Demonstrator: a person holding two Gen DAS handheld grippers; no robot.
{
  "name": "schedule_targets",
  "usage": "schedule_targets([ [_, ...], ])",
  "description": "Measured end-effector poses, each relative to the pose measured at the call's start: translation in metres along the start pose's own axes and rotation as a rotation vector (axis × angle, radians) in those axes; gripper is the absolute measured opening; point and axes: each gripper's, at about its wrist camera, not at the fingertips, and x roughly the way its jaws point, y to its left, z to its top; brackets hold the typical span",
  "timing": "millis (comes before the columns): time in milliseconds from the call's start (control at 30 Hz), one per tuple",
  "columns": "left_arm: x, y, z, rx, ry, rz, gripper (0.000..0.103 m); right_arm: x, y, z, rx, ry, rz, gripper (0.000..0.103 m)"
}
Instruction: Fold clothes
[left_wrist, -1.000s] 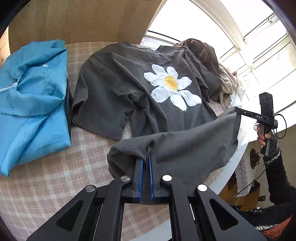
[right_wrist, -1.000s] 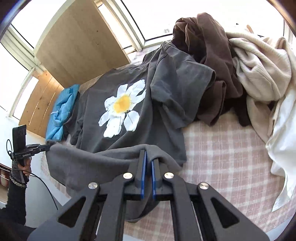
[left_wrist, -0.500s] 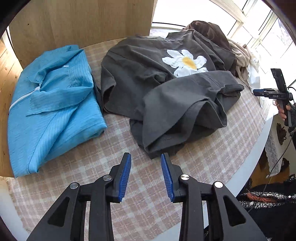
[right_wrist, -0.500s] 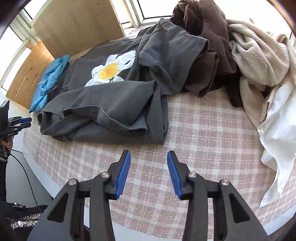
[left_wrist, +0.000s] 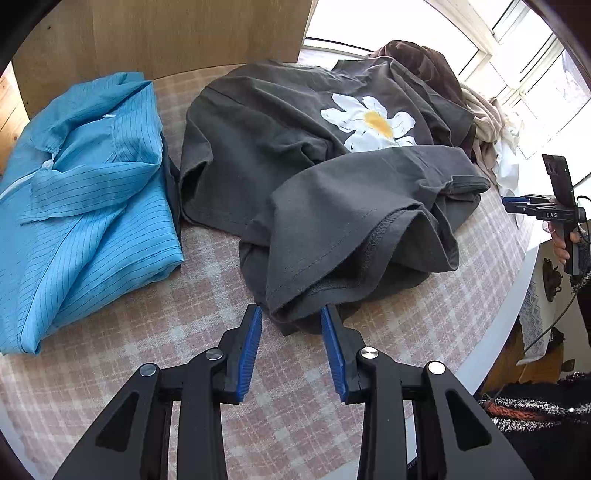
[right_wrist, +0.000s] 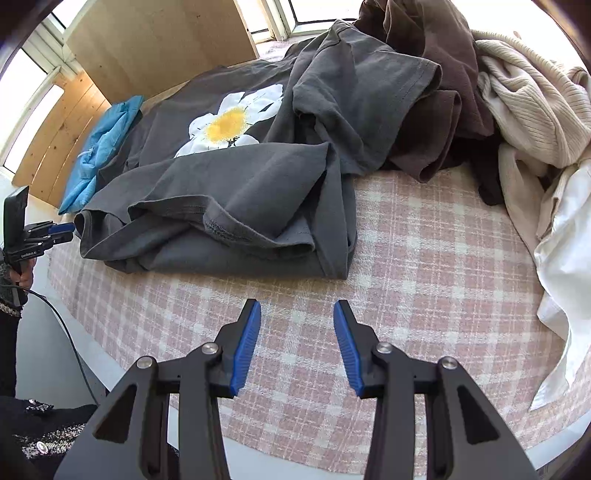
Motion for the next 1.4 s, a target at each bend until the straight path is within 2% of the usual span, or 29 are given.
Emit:
schedule_targets([
  [133,0.021,0.008,0.008,-0.005,0.031,0.007,0.034,0.015,-0.002,0.008,-0.03,0.016,-0.024,0.041],
  [200,0.035,0.009,0.011,-0.009,0.046,-0.023,0.026,0.023,-0.006,0.013,-0.044,0.024,-0.049,0.041],
  [233,0.038,0.009,0.013,-0.011,0.047,-0.037,0.006,0.025,-0.006,0.015,-0.047,0.026,-0.053,0.041],
  [267,0.037,0.009,0.014,-0.011,0.045,-0.038,0.003,0.027,-0.006,0.018,-0.049,0.027,-0.056,0.041],
  [333,0.035,0.008,0.017,-0.01,0.042,-0.041,0.003,0.029,-0.004,0.022,-0.067,0.02,-0.044,0.041],
  [400,0.033,0.007,0.02,-0.01,0.038,-0.043,0.003,0.029,0.007,0.024,-0.136,-0.009,-0.032,0.041],
  [500,0.03,0.006,0.025,-0.009,0.033,-0.047,0.003,0.038,0.023,0.029,-0.253,-0.037,-0.092,0.041],
  [567,0.028,0.005,0.028,-0.008,0.03,-0.049,0.003,0.047,0.026,0.034,-0.284,-0.032,-0.088,0.041],
  [600,0.027,0.005,0.029,-0.008,0.028,-0.051,0.003,0.051,0.026,0.037,-0.277,-0.024,-0.064,0.038],
  [667,0.025,0.004,0.033,-0.008,0.025,-0.053,0.003,0.054,0.023,0.042,-0.254,-0.021,-0.051,0.009],
  [700,0.023,0.003,0.034,-0.007,0.022,-0.052,0.003,0.053,0.021,0.043,-0.244,-0.019,-0.048,0.005],
  [733,0.022,0.003,0.034,-0.007,0.019,-0.047,0.003,0.053,0.02,0.044,-0.234,-0.018,-0.045,0.005],
  [867,-0.001,-0.001,0.029,-0.01,-0.023,-0.055,0.003,0.015,0.026,0.039,-0.255,-0.061,-0.07,0.005],
  [1100,-0.085,-0.023,-0.002,-0.016,-0.12,-0.048,0.003,-0.12,0.033,0.009,-0.209,-0.216,-0.035,0.004],
  [1233,-0.122,-0.051,-0.03,0.0,-0.135,-0.054,0.003,-0.168,0.032,-0.024,-0.167,-0.231,-0.036,0.005],
  [1400,-0.145,-0.091,-0.068,0.03,-0.095,-0.042,0.003,-0.19,0.034,-0.074,-0.144,-0.203,-0.048,0.005],
])
